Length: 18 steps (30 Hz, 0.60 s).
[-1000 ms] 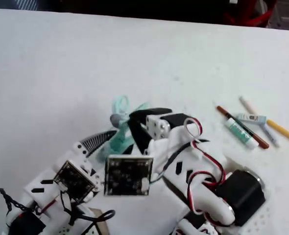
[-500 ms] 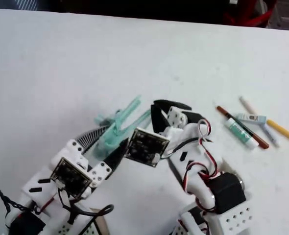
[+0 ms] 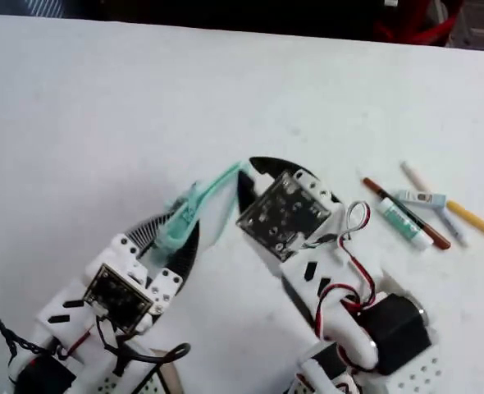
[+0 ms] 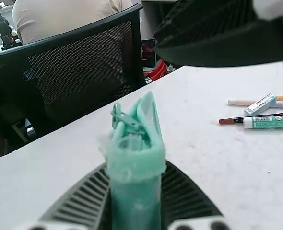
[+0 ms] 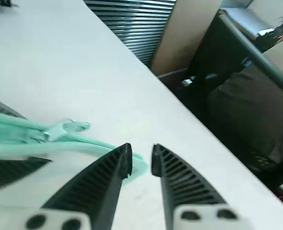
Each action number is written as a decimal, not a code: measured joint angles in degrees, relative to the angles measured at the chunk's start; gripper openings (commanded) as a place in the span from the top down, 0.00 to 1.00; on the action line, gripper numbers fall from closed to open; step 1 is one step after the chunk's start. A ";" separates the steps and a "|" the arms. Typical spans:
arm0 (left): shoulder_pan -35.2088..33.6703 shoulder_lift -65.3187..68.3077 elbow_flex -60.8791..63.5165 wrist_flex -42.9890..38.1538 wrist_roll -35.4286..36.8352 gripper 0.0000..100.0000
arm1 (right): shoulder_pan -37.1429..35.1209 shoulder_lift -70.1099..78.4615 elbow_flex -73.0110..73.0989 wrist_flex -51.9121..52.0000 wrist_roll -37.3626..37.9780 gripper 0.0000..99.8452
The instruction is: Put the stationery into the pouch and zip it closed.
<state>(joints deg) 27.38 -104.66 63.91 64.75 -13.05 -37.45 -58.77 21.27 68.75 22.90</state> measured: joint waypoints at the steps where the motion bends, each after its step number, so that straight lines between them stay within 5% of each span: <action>1: 0.00 0.00 0.00 0.00 0.00 0.97 | -1.85 2.46 -3.96 3.43 -2.90 0.87; 8: 2.99 0.00 0.62 0.00 -0.26 0.97 | -9.41 25.76 -36.48 27.96 -15.65 0.88; 18: 1.58 0.00 1.23 -1.32 -0.26 0.85 | -12.40 33.23 -41.05 29.98 -18.90 0.88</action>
<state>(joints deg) 28.97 -104.66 65.14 63.43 -13.32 -49.85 -25.54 -19.78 98.73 4.00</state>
